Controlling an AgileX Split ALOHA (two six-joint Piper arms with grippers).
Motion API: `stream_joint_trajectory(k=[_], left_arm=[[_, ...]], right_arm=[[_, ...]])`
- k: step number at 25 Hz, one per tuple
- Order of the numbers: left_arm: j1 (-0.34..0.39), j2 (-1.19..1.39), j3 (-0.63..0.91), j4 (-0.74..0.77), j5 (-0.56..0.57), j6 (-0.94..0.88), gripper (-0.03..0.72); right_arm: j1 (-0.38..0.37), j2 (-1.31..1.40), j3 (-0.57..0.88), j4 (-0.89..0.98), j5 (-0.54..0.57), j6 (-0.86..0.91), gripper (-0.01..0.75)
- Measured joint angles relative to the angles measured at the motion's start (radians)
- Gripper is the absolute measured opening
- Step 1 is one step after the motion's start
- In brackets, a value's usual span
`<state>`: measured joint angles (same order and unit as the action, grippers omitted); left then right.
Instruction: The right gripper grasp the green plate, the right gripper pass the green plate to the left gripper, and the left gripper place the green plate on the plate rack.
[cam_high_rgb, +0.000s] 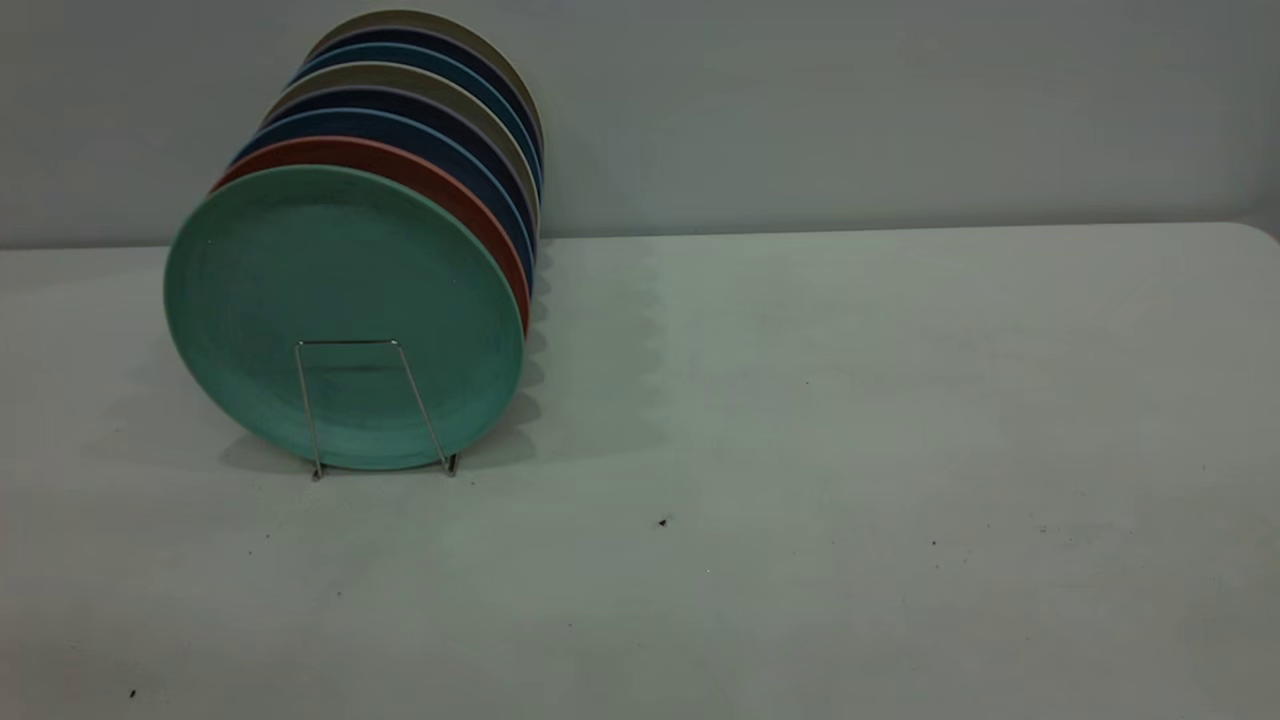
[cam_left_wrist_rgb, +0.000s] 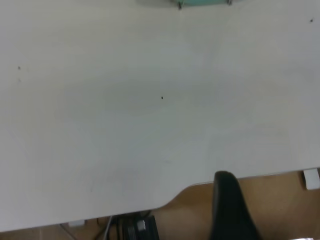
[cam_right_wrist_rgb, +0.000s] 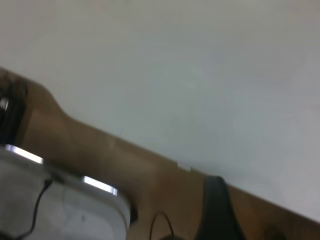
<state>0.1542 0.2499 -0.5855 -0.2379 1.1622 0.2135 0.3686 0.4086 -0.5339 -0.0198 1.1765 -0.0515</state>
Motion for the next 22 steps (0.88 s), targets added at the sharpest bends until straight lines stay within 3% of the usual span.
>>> stream_joint_trajectory(k=[9,17,22], left_arm=[[-0.013,-0.253,0.0,0.002,0.0,-0.002,0.46],[-0.042,-0.273,0.0,0.017,-0.001,-0.003,0.46],[-0.106,-0.273,0.045,0.07,-0.002,-0.003,0.46]], right_arm=[[0.0,-0.263,0.061,0.001,-0.043,-0.001,0.519],[0.0,-0.345,0.061,0.001,-0.043,-0.002,0.519],[0.0,-0.397,0.061,0.001,-0.043,-0.002,0.519]])
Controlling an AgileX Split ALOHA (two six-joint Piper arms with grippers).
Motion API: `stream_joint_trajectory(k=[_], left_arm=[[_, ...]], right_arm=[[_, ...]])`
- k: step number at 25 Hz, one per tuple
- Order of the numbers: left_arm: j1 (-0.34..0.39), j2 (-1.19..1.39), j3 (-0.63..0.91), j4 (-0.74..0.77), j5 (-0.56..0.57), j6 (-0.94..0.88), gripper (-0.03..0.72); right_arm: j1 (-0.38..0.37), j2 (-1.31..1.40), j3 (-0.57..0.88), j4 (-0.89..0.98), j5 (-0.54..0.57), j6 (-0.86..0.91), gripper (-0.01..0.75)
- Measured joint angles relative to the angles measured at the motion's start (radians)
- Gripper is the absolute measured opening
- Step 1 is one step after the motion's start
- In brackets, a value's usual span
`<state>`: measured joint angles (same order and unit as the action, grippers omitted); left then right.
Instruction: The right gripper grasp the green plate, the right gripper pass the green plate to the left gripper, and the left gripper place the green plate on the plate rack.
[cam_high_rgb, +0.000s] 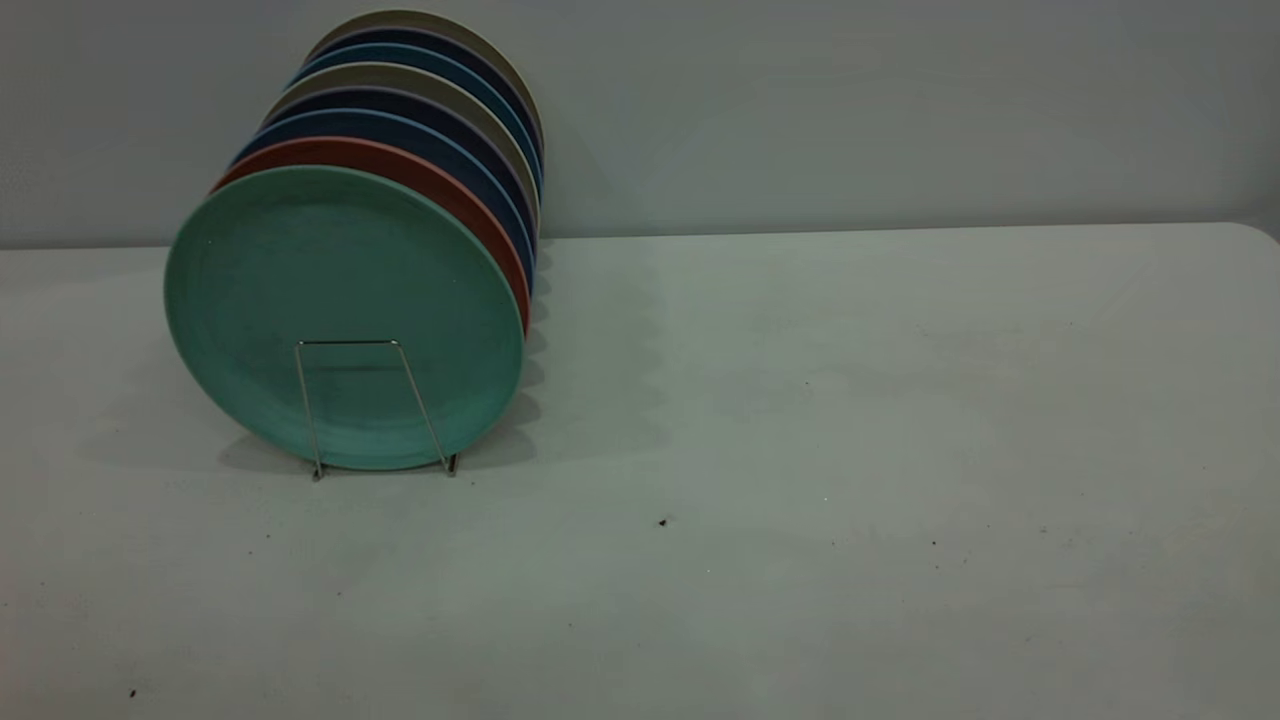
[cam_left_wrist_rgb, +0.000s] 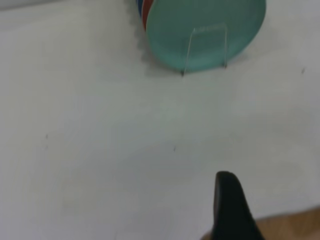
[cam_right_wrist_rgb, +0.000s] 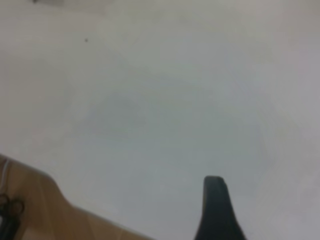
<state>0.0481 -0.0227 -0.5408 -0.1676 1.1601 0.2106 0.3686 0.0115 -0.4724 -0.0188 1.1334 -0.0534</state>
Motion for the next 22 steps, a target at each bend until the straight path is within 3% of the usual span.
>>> stream_joint_trajectory(k=[5,22], left_arm=[[-0.053,0.0,0.045,0.027,-0.018,-0.008,0.46],[-0.053,0.0,0.052,0.029,-0.019,-0.023,0.46]], right_arm=[[0.0,-0.028,0.0,0.0,0.001,0.0,0.519],[0.0,-0.028,0.0,0.019,0.002,0.001,0.519]])
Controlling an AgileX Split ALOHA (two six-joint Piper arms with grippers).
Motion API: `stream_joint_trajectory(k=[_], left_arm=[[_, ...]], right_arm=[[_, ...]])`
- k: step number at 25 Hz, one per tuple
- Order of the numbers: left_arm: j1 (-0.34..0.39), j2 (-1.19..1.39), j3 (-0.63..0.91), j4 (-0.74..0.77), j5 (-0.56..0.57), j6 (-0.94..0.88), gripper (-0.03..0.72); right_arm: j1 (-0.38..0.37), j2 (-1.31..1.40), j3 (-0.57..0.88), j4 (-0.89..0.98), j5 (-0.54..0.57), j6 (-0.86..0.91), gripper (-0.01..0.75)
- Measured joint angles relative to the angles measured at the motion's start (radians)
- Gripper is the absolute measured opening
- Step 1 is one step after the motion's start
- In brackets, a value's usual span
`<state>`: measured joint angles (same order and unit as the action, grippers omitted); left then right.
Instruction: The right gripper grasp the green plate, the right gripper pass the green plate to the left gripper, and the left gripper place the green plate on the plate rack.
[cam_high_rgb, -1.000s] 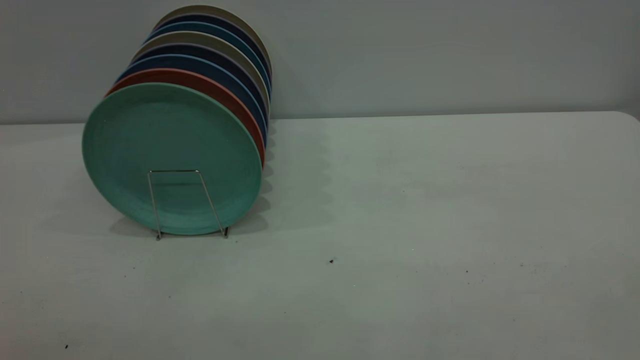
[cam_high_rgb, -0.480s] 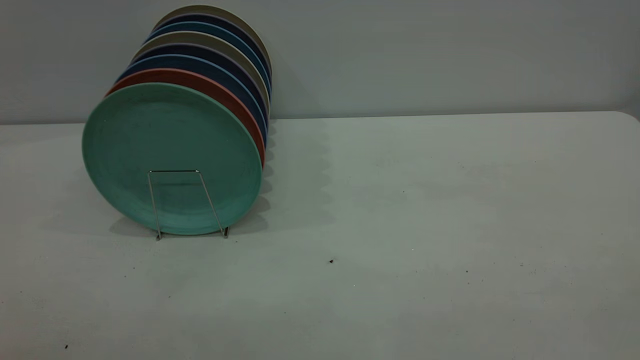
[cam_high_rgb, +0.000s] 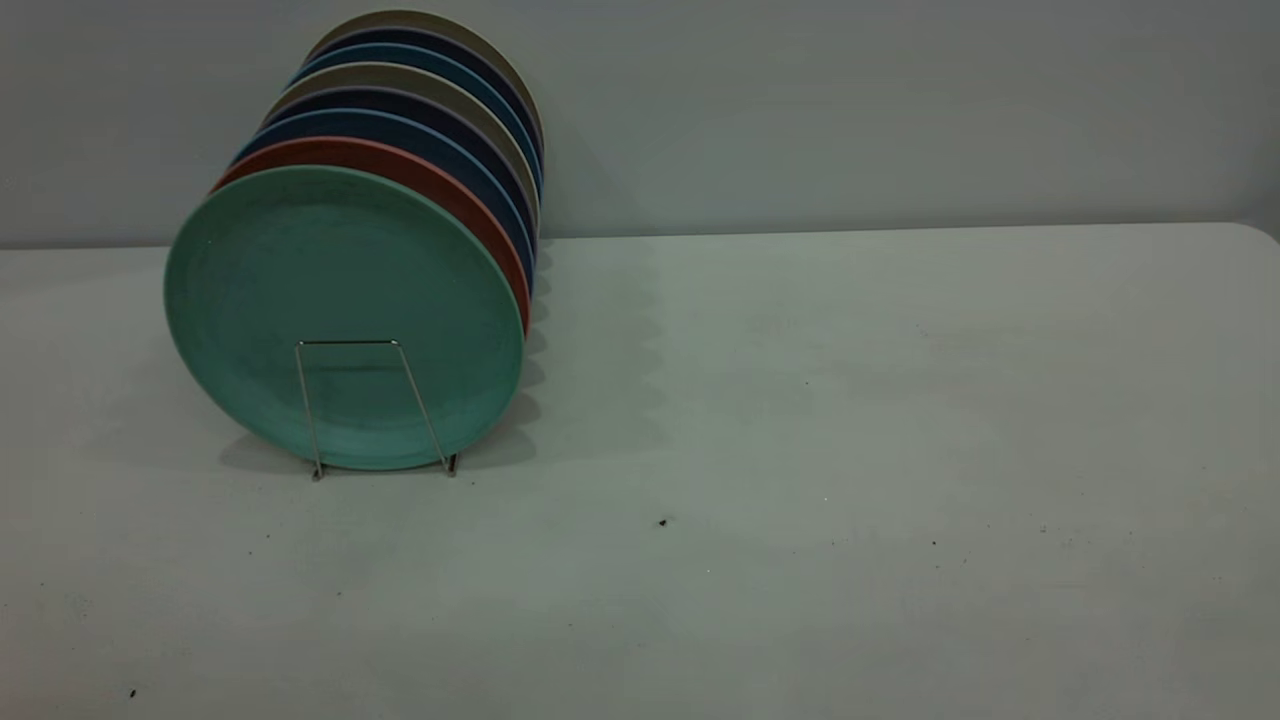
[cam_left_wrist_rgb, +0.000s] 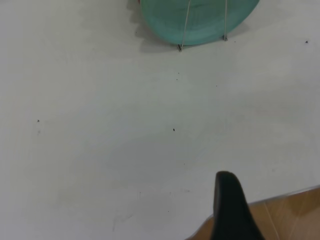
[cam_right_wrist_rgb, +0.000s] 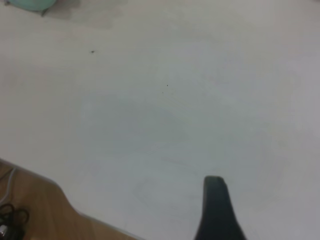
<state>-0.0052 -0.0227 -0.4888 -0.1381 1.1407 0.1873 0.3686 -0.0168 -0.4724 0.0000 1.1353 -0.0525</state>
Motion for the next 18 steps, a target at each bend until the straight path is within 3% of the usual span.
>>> stream_joint_trajectory(k=[3,10,18], left_arm=[[0.0,0.0,0.0,0.0,0.0,0.0,0.46],[0.0,0.0,0.0,0.0,0.0,0.0,0.46],[0.0,0.0,0.0,0.0,0.0,0.0,0.46]], right_arm=[[-0.017,0.0,0.0,0.0,0.0,0.0,0.519],[-0.229,0.0,0.0,0.0,0.001,0.0,0.519],[-0.249,0.0,0.0,0.006,0.001,0.0,0.519]])
